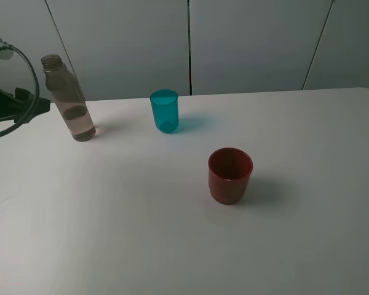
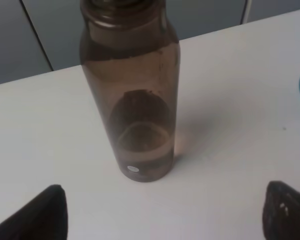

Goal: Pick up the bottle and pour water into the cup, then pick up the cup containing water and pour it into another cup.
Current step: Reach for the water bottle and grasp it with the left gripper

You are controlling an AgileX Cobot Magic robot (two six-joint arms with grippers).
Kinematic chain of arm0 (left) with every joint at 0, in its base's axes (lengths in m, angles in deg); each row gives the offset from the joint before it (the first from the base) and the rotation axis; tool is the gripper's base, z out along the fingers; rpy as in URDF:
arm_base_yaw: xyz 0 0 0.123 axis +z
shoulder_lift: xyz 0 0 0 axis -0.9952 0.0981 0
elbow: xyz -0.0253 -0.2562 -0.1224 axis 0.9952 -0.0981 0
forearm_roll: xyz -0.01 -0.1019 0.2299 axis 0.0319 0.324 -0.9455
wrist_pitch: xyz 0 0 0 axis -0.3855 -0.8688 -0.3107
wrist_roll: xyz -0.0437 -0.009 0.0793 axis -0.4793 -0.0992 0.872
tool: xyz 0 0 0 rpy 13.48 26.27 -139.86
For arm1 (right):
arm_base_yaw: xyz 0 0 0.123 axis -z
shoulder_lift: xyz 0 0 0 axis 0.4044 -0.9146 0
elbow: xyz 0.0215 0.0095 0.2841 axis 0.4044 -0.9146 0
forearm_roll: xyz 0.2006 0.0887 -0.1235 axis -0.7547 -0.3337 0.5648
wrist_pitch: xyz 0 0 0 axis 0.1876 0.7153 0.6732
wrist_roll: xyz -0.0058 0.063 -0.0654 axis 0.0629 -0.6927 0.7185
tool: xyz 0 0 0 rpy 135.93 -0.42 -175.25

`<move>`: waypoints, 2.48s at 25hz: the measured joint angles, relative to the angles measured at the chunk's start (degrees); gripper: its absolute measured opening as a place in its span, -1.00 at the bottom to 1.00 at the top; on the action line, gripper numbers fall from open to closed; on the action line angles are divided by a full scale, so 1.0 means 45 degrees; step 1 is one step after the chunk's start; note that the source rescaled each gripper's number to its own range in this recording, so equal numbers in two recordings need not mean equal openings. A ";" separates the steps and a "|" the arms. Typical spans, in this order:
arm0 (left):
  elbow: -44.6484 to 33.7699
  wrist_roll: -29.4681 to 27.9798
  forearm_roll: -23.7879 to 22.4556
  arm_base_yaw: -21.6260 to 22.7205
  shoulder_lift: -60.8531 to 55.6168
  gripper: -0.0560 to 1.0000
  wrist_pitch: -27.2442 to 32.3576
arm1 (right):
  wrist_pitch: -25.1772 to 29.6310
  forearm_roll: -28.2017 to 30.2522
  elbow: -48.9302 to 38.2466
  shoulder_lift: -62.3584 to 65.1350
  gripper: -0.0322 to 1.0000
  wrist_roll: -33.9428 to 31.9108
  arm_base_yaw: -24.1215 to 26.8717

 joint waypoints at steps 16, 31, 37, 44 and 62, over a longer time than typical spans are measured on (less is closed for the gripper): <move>0.0042 -0.0009 0.0024 -0.0029 0.0094 0.97 0.0416 | 0.0000 0.0030 0.0000 0.0000 0.53 0.0105 0.0000; 0.0109 -0.1657 -0.0793 -0.0228 -0.0083 0.97 0.0164 | 0.0000 0.0030 0.0000 0.0000 0.53 0.0072 0.0000; 0.0164 -1.0753 -0.8567 -0.0644 -0.0707 0.97 -0.0862 | 0.0000 0.0030 0.0000 0.0000 0.53 0.0072 0.0000; 0.0109 -1.9533 -1.7468 -0.1416 -0.1032 0.97 -0.2079 | 0.0000 0.0030 0.0000 0.0000 0.53 0.0072 0.0000; -0.1969 -2.5105 -2.4552 -0.1497 -0.0145 0.97 -0.6911 | 0.0000 0.0030 0.0000 0.0000 0.53 0.0000 0.0000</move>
